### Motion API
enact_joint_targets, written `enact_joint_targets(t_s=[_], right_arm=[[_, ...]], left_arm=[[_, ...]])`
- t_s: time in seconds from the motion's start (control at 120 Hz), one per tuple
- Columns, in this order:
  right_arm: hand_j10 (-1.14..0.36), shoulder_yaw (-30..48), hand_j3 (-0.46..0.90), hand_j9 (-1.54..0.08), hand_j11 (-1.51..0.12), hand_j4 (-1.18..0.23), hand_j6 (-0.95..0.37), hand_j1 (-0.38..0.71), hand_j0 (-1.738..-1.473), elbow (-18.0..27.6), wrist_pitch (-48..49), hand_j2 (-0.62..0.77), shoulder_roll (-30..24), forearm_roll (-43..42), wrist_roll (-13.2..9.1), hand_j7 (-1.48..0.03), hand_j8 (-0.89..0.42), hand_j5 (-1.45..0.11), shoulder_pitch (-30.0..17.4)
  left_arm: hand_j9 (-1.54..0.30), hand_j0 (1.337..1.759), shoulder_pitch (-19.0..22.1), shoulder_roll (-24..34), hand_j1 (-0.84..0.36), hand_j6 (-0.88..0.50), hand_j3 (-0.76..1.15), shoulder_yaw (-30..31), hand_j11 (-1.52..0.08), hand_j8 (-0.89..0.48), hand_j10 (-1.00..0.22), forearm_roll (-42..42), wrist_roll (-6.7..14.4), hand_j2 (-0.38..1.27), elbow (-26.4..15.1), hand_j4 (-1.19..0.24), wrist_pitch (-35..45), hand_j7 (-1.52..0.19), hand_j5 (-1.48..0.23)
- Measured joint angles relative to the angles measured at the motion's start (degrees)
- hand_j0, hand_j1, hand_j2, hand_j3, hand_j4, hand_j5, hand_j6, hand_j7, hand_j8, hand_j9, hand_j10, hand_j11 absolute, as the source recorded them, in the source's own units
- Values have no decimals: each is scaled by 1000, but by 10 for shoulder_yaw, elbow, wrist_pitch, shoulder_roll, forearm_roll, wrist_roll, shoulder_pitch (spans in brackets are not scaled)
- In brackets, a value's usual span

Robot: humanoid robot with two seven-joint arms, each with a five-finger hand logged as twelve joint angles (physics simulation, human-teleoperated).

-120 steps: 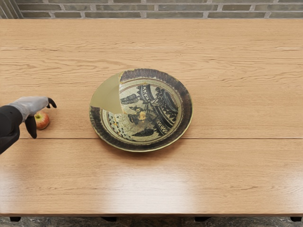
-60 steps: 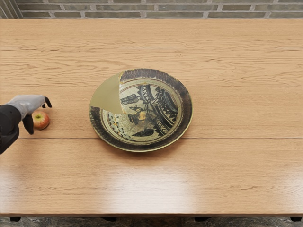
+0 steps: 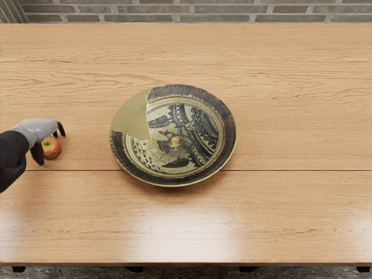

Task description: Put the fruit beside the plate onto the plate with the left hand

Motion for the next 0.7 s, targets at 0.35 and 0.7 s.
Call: enact_joint_targets(t_s=[0.35, 0.7], right_arm=[[-13, 0, 0, -17, -17, -13, -13, -334, -1658, 0, 0, -3, 0, 0, 0, -17, -13, -17, 0], [-13, 1, 0, -17, -17, -13, -13, -334, -1658, 0, 0, -3, 0, 0, 0, -17, -13, -17, 0]], left_arm=[[-657, 1657, 3, 1, -237, -471, 0, 4, -656, -482, -507, 0, 0, 84, -14, -507, 0, -622, -656], [-924, 1654, 7, 1, -349, -296, 161, 4, -932, -296, -504, 2, 3, 165, -16, -454, -2, -858, -755]])
